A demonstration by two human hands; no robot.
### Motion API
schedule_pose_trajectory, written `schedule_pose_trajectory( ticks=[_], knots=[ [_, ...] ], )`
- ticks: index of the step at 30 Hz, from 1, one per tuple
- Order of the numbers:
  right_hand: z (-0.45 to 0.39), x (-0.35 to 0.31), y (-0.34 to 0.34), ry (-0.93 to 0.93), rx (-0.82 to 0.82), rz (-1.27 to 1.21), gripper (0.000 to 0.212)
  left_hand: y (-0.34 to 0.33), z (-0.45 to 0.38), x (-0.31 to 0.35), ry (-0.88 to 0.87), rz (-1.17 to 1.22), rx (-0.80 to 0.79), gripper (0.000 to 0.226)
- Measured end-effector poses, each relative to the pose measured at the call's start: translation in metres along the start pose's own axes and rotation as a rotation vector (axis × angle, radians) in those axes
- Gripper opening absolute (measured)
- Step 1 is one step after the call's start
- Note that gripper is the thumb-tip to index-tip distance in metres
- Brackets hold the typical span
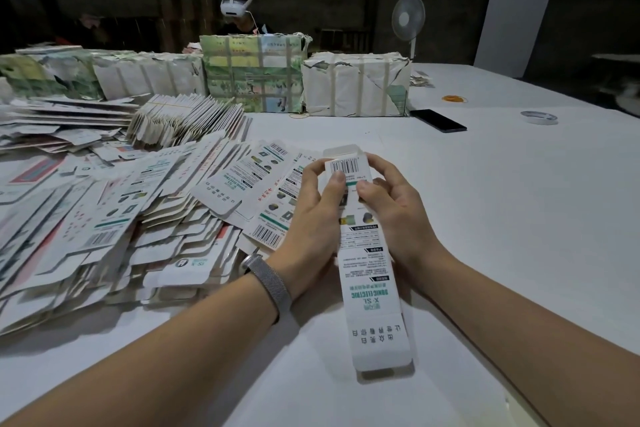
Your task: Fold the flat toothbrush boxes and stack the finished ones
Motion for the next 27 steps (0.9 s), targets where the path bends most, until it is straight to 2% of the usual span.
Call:
schedule_pose_trajectory(
  ticks=[7,13,18,23,27],
  knots=[
    [-0.007,0.006,0.003,-0.065,0.01,-0.078,0.03,-0.003,0.002,0.001,-0.017,-0.021,-0.053,0.01],
    [-0.01,0.009,0.009,-0.039,0.108,-0.104,0.018,-0.006,0.003,-0.002,0.001,-0.053,-0.103,0.012],
    [-0.011,0.01,0.013,-0.02,0.15,-0.103,0.02,-0.003,0.0,-0.004,0.035,-0.061,-0.098,0.014],
    [-0.01,0.008,0.013,0.024,0.142,-0.083,0.025,-0.001,-0.001,-0.007,0.085,-0.068,-0.092,0.028],
    [-0.009,0.005,0.011,0.037,0.11,-0.015,0.026,-0.002,-0.002,-0.005,0.073,-0.015,-0.092,0.023]
  ],
)
Point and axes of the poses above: each hand's wrist, its own z-axis away from the middle knuckle, its own y-axis out of the back of the hand, x = y × z, the point moved 5 cm from there along -z, towards the middle knuckle, and after that the axes turned 6 degrees about y, right-handed, at the moved point
